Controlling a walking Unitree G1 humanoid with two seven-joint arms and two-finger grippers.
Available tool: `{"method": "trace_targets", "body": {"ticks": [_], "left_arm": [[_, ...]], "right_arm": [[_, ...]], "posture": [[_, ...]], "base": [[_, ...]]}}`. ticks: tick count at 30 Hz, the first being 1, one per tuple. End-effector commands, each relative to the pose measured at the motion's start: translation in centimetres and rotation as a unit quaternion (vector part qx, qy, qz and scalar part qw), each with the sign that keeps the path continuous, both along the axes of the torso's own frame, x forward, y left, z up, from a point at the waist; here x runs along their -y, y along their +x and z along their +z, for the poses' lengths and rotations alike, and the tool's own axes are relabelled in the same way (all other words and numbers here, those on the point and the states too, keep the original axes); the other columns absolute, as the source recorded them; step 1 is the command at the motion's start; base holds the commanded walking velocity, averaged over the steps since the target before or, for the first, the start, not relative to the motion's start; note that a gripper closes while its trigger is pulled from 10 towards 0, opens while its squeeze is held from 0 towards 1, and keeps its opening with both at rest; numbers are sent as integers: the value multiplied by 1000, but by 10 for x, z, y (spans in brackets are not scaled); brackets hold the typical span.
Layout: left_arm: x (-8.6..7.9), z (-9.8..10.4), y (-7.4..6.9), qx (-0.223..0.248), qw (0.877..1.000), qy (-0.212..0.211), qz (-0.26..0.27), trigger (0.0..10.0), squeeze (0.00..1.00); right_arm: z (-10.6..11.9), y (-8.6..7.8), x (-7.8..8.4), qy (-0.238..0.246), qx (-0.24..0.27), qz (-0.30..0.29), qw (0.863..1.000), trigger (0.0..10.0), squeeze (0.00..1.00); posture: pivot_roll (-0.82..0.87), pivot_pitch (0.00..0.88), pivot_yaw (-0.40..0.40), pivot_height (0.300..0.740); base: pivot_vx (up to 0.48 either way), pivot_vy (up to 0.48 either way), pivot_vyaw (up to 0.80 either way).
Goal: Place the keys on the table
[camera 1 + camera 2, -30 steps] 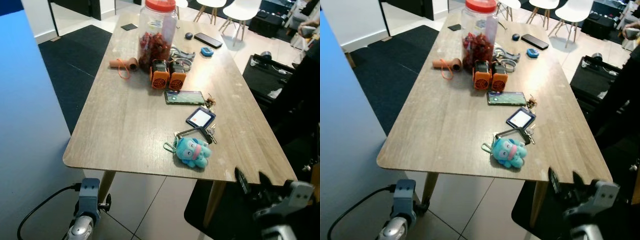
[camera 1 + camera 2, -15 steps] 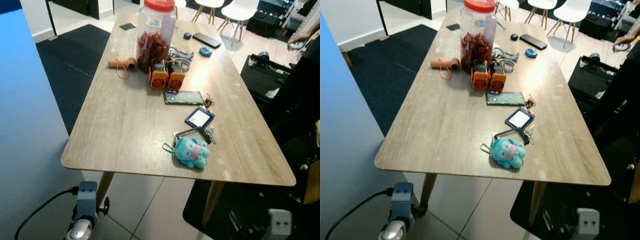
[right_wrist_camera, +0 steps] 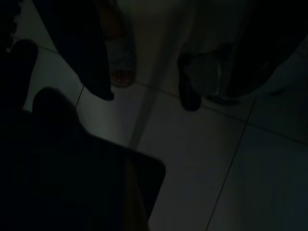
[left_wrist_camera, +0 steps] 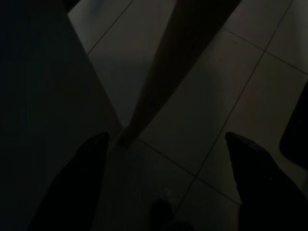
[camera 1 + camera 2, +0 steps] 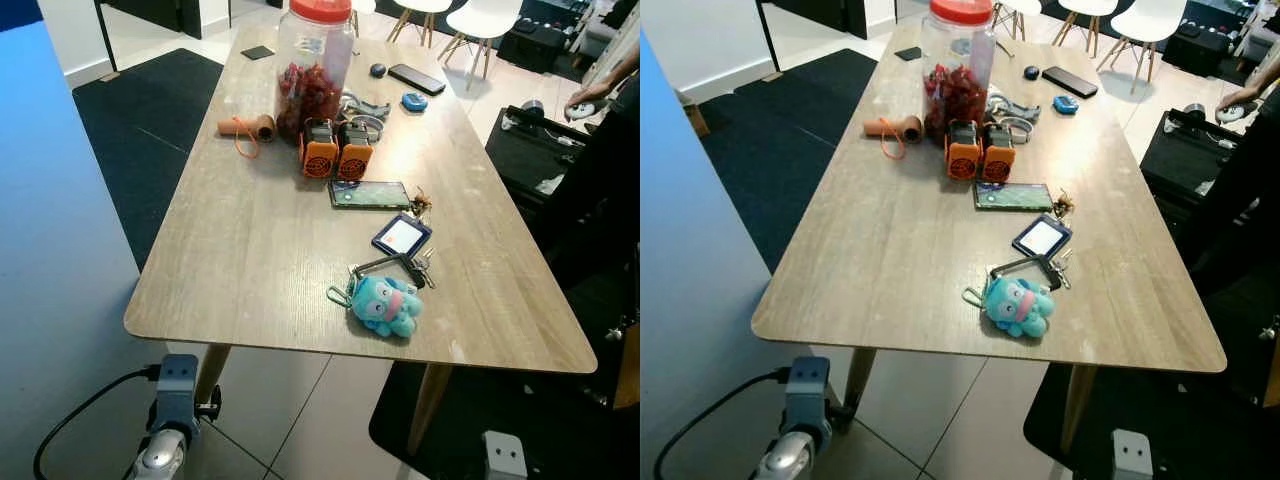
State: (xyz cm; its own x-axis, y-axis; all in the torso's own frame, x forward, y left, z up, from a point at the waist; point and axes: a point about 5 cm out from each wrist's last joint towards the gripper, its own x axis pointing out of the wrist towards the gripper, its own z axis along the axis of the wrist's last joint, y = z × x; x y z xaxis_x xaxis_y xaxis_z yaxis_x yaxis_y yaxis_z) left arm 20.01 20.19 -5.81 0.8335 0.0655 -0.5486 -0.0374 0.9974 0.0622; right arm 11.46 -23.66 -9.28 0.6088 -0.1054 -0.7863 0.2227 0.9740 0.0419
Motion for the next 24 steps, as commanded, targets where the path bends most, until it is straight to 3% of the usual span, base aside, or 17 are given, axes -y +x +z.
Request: {"method": "trace_targets", "body": {"ticks": [1,8,11,18,24], "left_arm": [[3,-4,-5,-16,1000,-2,-5,10000,0],[0,-4,-5,-17,1000,2,-7,10000,0],[0,-4,-5,-20,1000,3,-10,10000,0],[3,-6,-6,-22,1000,2,-11,10000,0],[5,-7,-8,-25,1000,2,-13,10000,0]], "right_arm": [[-3,-6,1,-5,-19,-3,1000,10000,0],[1,23,-15,8,0,36,999,10000,0],[2,33,-31,50,7,68,996,10000,0],[3,41,-43,47,8,88,995,10000,0],[3,45,-53,18,6,145,989,10000,0]], "posture": [[88,43,-111,740],[92,51,-103,740],[91,54,-103,740],[93,59,-115,740],[87,56,-114,740]], "base": [[0,0,0],[0,0,0],[0,0,0],[0,0,0],[0,0,0]]}}
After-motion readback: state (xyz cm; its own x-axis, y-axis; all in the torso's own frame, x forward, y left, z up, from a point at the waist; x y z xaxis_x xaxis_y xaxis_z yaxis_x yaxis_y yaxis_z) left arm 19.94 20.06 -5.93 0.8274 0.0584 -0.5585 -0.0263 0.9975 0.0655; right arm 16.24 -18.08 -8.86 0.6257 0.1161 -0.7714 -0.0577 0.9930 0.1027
